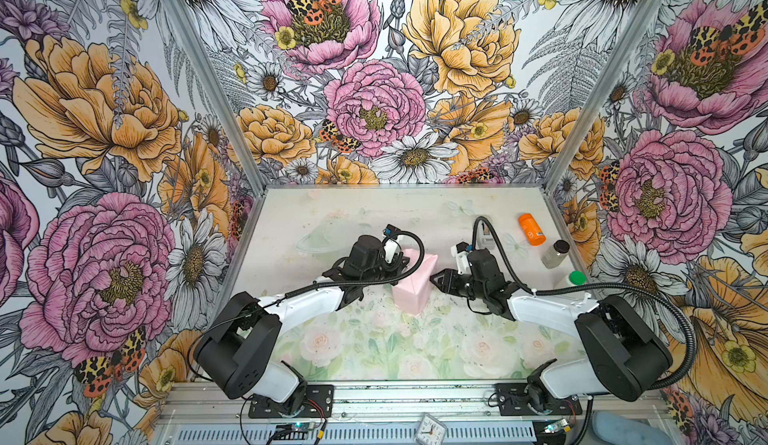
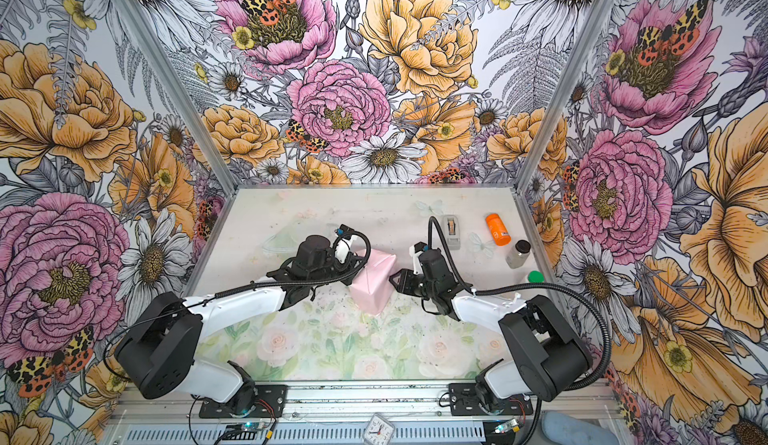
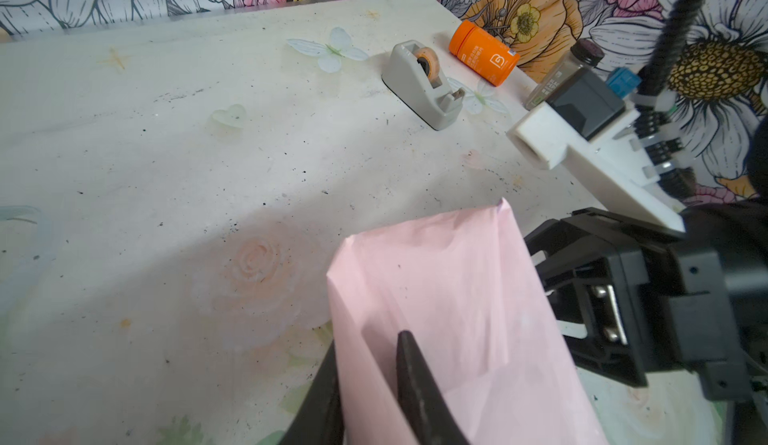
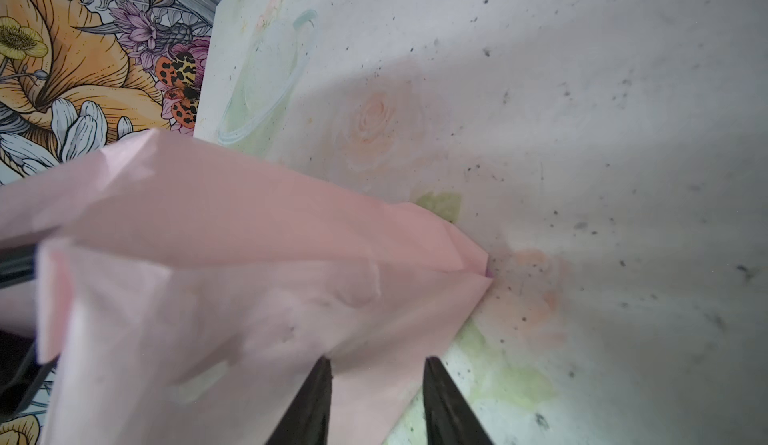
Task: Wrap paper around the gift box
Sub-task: 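Bring the right gripper back to grasp the folded paper beside the left gripper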
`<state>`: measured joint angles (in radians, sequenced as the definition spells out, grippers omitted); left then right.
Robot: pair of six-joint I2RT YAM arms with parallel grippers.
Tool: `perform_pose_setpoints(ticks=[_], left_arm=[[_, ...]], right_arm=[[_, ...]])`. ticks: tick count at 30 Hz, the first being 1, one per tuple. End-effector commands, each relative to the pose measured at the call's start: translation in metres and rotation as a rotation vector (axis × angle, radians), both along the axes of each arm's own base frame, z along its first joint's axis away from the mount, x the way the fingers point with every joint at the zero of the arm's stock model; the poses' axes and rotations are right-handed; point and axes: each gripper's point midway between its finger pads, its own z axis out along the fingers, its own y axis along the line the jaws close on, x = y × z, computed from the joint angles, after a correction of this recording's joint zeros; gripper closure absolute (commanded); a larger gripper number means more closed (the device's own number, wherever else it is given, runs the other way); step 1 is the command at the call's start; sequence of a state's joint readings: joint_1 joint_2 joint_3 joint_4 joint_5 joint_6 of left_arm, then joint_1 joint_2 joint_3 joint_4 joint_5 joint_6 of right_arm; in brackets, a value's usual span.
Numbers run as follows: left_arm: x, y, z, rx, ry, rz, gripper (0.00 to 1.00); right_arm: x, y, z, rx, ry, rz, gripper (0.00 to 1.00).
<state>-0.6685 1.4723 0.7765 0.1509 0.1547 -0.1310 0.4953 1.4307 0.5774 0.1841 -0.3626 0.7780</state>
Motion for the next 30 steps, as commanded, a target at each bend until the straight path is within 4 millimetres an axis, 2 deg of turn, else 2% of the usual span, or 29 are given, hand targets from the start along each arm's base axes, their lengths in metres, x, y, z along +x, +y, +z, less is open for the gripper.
perform_pose_setpoints(ticks=[1, 8, 11, 14, 20, 27, 29, 30], left_arm=[[0.002, 0.002, -0.001, 0.012, -0.016, 0.060, 0.76], [0.003, 0.009, -0.006, 0.045, -0.024, 0.097, 0.77], [0.003, 0.012, -0.010, 0.070, -0.027, 0.116, 0.78], [0.002, 0.014, -0.014, 0.085, -0.028, 0.125, 0.78], [0.000, 0.013, -0.015, 0.081, -0.021, 0.122, 0.78], [-0.002, 0.008, -0.010, 0.063, -0.030, 0.111, 0.77], [-0.004, 0.006, -0.006, 0.057, -0.041, 0.104, 0.77], [-0.005, 0.005, -0.005, 0.056, -0.044, 0.103, 0.76]], right_arm=[[0.003, 0.004, 0.030, 0.040, -0.064, 0.020, 0.54], [-0.027, -0.008, 0.075, 0.172, -0.051, -0.044, 0.42], [-0.034, -0.007, 0.085, 0.212, -0.011, -0.095, 0.38], [-0.038, -0.003, 0.087, 0.177, 0.028, -0.140, 0.33], [-0.030, 0.015, 0.087, 0.118, 0.074, -0.153, 0.25], [-0.011, 0.020, 0.077, 0.052, 0.074, -0.173, 0.25], [-0.011, 0.020, 0.070, 0.045, 0.093, -0.175, 0.27], [-0.011, 0.021, 0.065, 0.042, 0.106, -0.168, 0.31]])
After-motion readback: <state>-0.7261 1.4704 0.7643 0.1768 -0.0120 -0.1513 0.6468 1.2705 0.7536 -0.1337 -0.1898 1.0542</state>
